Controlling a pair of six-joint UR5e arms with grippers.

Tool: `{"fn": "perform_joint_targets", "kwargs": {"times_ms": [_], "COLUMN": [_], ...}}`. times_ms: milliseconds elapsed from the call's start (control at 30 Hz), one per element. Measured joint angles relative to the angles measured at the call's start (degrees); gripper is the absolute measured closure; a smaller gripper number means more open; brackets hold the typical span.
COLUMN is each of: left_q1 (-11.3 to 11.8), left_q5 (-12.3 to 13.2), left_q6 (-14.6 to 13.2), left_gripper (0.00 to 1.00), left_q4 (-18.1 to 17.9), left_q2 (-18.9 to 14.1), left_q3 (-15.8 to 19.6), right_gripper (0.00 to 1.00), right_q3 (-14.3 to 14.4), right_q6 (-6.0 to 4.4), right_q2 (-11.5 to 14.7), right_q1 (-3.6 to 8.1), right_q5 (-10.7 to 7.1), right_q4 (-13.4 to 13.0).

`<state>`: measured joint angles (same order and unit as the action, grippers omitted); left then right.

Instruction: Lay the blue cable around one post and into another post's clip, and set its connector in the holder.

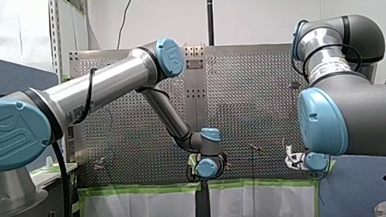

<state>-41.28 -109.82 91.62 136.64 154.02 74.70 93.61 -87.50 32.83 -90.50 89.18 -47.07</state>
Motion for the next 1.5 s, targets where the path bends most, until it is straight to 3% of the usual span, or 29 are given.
{"fn": "perform_joint_targets", "kwargs": {"times_ms": [300,733,1100,1500], "left_q1": [-0.3,-1.1,-2.0,-1.4], "left_q5": [0.2,1.2,2.3,3.2], "left_q6": [-0.3,-1.2,-2.4,-2.5], "left_gripper": [1.0,1.0,1.0,1.0], "left_q4": [0.1,0.2,0.2,-0.4], "left_q2": [-0.1,-1.1,-2.4,-3.7], "left_q3": [0.0,0.8,1.3,3.1], "right_gripper": [1.0,1.0,1.0,1.0], "right_q3": [0.0,0.0,0.0,0.0], "right_q6": [0.51,0.45,-1.57,-3.06], "right_q2": [0.7,2.7,2.7,2.7], "right_q1": [0.05,-0.24,0.52,1.07], "right_q5": [-0.65,-1.42,-0.93,-0.63], "right_q4": [0.2,1.2,0.7,0.0]}}
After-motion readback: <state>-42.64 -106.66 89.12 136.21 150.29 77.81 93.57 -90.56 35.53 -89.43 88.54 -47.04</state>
